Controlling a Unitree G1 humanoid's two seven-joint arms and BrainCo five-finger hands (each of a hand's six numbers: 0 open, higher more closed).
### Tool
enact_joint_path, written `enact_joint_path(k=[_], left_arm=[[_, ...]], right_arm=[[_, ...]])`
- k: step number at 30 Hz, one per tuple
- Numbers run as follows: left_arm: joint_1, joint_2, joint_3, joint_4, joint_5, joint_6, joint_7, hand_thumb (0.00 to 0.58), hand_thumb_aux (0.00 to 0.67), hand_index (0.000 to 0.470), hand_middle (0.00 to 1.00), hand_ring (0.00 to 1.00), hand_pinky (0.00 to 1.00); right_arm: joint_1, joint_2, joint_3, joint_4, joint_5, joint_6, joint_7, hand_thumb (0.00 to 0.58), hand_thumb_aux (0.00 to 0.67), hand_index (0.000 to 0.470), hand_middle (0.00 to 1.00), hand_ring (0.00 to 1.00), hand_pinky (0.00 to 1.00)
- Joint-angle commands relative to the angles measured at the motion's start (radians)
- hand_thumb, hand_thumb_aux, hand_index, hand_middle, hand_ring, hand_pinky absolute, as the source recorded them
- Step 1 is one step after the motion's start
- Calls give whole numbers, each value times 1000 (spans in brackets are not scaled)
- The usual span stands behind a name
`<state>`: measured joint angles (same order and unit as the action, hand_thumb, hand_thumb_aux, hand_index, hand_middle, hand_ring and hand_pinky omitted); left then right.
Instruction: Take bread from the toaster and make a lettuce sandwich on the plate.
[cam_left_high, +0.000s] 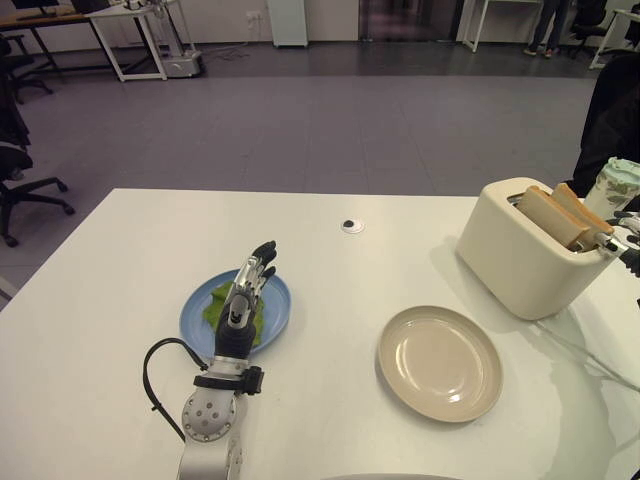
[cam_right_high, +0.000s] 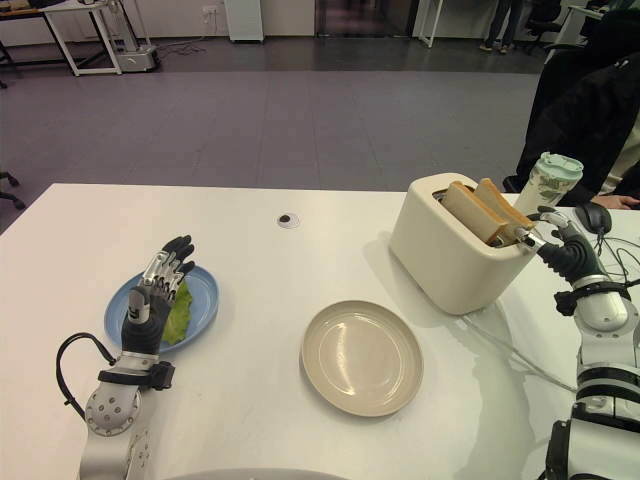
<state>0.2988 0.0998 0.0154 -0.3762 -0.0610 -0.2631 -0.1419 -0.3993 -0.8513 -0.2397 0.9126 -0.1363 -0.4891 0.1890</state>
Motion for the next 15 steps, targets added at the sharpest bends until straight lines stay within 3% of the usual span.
enact_joint_path(k=[1,6,8,11,13,14,15], left_arm=[[9,6,5,-8,-6,8,-4,0,0,0,0,0,0],[15,3,4,-12,-3,8,-1,0,0,0,0,0,0],[18,0,2,-11,-1,5,1,0,0,0,0,0,0],[23,-1,2,-14,0,3,3,0,0,0,0,0,0],[28,-3,1,-17,1,2,4,0,0,0,0,0,0],[30,-3,1,-18,1,1,4,0,0,0,0,0,0],[32,-4,1,-20,2,1,5,0,0,0,0,0,0]], right_arm=[[-3,11,25,-37,6,-11,15,413,310,217,0,0,0],[-22,48,63,-126,-3,12,22,377,273,192,0,0,0],[-41,50,76,-116,-12,25,18,398,294,206,0,0,0],[-58,40,83,-104,-16,47,6,485,399,280,0,0,0],[-69,32,85,-91,-16,56,-1,546,507,356,0,0,0],[-76,26,86,-78,-17,60,-4,572,594,417,0,0,0],[-83,22,88,-65,-18,62,-7,577,623,437,0,0,0]])
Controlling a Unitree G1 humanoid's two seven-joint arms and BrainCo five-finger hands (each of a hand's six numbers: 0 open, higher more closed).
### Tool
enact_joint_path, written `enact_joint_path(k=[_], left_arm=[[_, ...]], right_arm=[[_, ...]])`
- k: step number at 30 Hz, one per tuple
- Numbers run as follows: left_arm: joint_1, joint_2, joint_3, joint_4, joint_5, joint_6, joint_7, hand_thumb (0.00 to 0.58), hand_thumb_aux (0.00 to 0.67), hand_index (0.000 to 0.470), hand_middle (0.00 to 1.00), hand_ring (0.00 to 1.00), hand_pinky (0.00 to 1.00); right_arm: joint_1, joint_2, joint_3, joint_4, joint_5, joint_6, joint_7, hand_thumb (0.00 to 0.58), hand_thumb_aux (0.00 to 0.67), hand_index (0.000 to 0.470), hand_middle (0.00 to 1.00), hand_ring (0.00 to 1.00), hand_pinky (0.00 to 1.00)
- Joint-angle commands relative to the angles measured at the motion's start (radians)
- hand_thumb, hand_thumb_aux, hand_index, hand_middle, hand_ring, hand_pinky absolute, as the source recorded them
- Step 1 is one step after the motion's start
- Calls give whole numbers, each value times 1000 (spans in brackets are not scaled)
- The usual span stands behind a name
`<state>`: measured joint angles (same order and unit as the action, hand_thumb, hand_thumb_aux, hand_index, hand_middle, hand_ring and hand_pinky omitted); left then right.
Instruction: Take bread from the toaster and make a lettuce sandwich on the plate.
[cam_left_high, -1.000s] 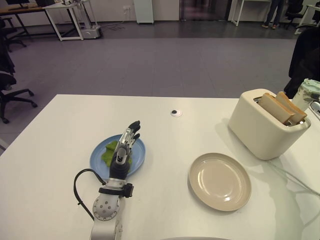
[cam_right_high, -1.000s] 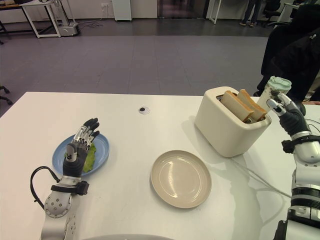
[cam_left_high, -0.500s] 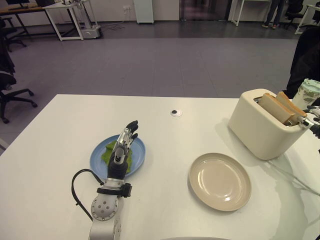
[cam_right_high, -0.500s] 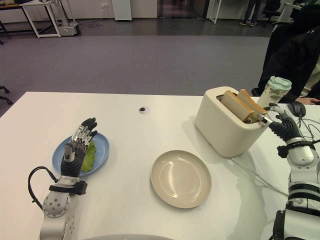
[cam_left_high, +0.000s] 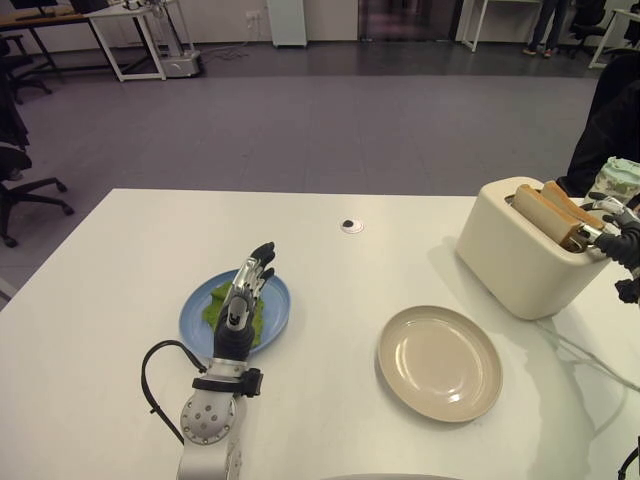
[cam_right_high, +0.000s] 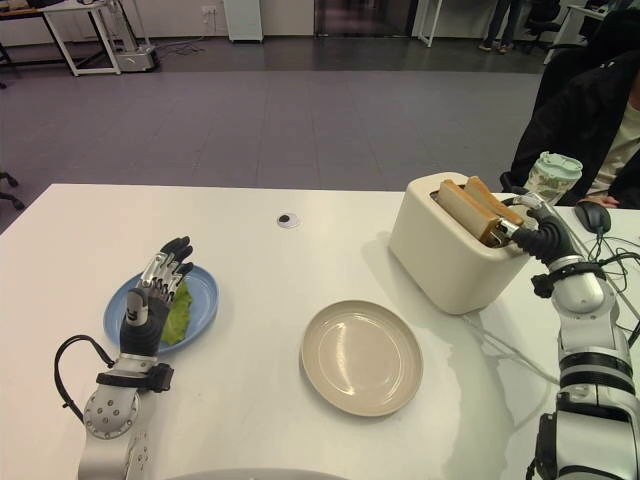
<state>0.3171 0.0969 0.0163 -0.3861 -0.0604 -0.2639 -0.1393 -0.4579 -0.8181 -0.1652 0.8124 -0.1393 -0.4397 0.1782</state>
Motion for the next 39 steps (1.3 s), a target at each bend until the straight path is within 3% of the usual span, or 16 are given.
enact_joint_path(k=[1,10,15,18,23,28,31,35,39], left_arm=[[16,-2,-1,-11,2,1,3,0,0,0,0,0,0],[18,-2,-1,-7,3,-6,4,0,0,0,0,0,0],[16,-2,-4,-8,6,-10,4,0,0,0,0,0,0],[11,0,-3,-7,7,-11,4,0,0,0,0,0,0],[0,2,-2,-11,14,-9,8,0,0,0,0,0,0],[-33,30,26,-28,33,-2,8,0,0,0,0,0,0],[-67,63,60,-39,46,7,3,0,0,0,0,0,0],[-148,153,120,-30,107,15,-12,0,0,0,0,0,0],[-224,283,146,31,239,79,-41,0,0,0,0,0,0]], right_arm=[[-31,-16,15,49,-17,14,2,580,670,470,0,0,0],[-63,-13,32,62,-4,2,0,580,670,470,0,0,0],[-93,-13,-60,-47,147,50,87,580,670,470,0,0,0],[-117,-20,-120,-199,257,159,142,580,670,470,0,0,0],[-127,-25,-211,-510,481,467,226,580,670,470,0,0,0],[66,-64,-278,-875,752,840,393,580,670,470,0,0,0],[212,-90,-341,-1016,865,959,509,580,670,470,0,0,0],[417,-73,-393,-1170,930,1031,607,580,670,470,0,0,0],[606,15,-203,-1248,769,951,595,580,670,470,0,0,0]])
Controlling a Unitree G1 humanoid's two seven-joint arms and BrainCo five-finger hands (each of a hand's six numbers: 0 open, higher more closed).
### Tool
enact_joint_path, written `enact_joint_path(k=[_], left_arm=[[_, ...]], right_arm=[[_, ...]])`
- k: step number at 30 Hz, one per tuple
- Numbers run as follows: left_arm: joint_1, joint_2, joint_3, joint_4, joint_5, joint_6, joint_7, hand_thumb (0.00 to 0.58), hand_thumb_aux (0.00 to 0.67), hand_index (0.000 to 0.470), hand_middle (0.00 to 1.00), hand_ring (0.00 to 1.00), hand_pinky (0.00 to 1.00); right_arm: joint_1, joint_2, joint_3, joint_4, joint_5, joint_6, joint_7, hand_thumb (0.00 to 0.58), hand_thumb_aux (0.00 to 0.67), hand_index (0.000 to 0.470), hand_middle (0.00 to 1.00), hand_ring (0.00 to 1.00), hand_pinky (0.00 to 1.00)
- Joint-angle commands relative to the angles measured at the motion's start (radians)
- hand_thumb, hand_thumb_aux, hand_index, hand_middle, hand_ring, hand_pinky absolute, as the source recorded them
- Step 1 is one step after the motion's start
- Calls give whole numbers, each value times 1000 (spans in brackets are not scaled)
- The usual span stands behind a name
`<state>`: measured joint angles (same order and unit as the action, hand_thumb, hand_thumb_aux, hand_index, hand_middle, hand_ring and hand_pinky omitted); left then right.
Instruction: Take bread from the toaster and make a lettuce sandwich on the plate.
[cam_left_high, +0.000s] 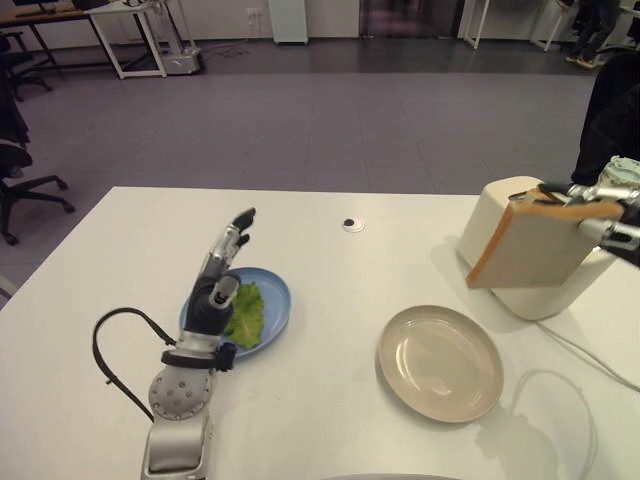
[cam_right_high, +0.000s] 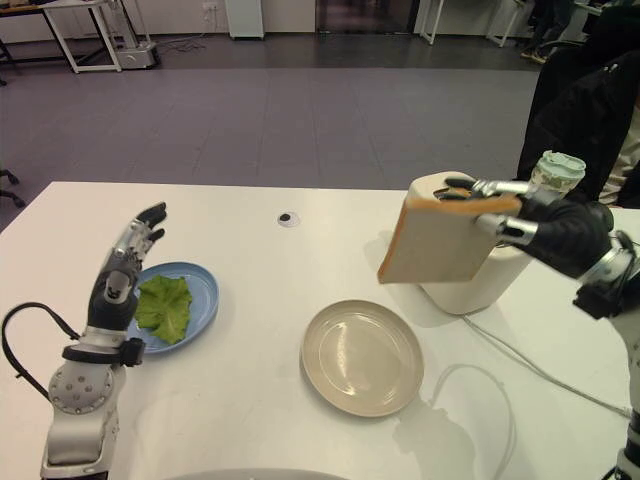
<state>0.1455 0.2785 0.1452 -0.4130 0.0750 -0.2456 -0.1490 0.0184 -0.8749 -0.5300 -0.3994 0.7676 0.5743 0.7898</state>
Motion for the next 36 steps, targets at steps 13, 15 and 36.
enact_joint_path(k=[13,15,36], left_arm=[[-121,386,13,283,361,80,-75,0,0,0,0,0,0],[-126,407,3,315,384,76,-68,0,0,0,0,0,0],[-102,451,-34,332,441,83,-67,0,0,0,0,0,0]], right_arm=[[231,164,417,109,-421,-255,-26,580,670,470,0,0,0],[220,158,410,102,-421,-247,-27,468,376,264,0,0,0],[42,48,204,-12,-429,-211,-90,0,0,0,0,0,0]])
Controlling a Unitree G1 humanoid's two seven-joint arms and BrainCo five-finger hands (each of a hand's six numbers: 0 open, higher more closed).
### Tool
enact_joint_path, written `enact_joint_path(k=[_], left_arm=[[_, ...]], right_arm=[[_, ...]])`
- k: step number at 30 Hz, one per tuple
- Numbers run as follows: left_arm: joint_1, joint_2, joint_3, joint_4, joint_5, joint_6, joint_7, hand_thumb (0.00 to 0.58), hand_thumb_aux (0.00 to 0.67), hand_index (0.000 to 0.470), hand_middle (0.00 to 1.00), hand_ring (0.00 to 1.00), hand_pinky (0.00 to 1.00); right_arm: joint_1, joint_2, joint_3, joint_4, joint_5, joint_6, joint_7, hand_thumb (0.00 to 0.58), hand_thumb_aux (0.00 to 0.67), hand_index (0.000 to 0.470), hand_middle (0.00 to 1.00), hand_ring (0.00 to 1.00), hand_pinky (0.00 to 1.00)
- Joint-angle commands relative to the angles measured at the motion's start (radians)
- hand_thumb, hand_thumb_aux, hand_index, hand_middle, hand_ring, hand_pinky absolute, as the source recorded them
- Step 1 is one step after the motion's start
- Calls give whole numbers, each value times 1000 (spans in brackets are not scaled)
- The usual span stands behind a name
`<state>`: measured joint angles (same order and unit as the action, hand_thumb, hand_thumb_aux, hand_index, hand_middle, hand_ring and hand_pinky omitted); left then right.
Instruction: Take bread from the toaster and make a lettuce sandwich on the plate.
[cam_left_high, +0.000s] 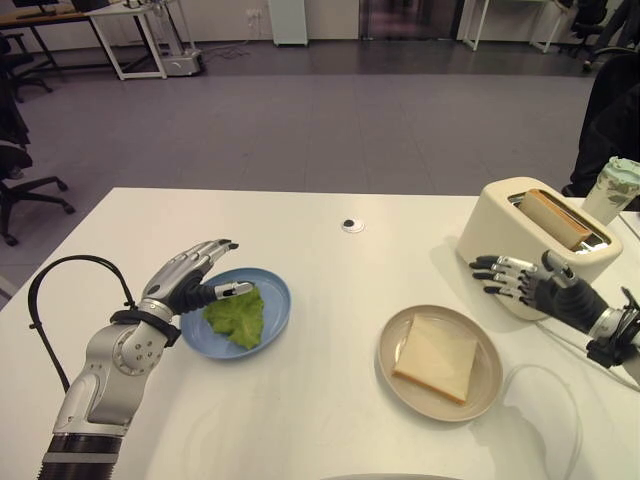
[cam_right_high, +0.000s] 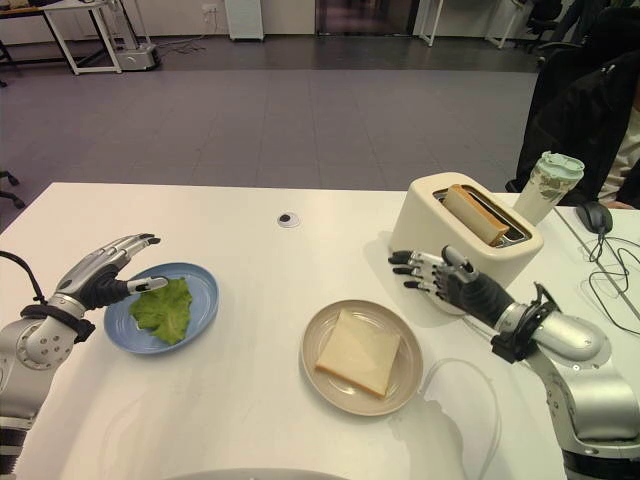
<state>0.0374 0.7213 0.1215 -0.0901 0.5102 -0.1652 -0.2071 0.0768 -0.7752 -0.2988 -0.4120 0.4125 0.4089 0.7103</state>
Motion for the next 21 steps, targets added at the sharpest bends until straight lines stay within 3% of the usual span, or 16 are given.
enact_joint_path(k=[1,10,18,19,20,21], left_arm=[[3,12,-13,15,12,3,-7,0,0,0,0,0,0],[-65,120,-174,108,272,96,-105,0,0,0,0,0,0],[-142,138,-288,212,397,95,-89,0,0,0,0,0,0],[-148,137,-297,227,406,91,-80,261,173,122,0,0,0],[-151,139,-305,240,412,87,-73,460,365,256,0,0,0],[-154,140,-313,253,418,84,-66,543,502,352,0,0,0]], right_arm=[[-25,-61,-31,7,-108,-75,-24,0,0,0,0,0,0],[-13,99,-41,-57,-11,-55,-111,0,0,0,0,0,0],[30,236,-54,-130,113,-9,-185,0,0,0,0,0,0],[32,243,-56,-142,131,-3,-189,0,0,0,0,0,0],[33,247,-57,-150,145,3,-192,0,0,0,0,0,0],[34,248,-59,-156,154,7,-195,0,0,0,0,0,0]])
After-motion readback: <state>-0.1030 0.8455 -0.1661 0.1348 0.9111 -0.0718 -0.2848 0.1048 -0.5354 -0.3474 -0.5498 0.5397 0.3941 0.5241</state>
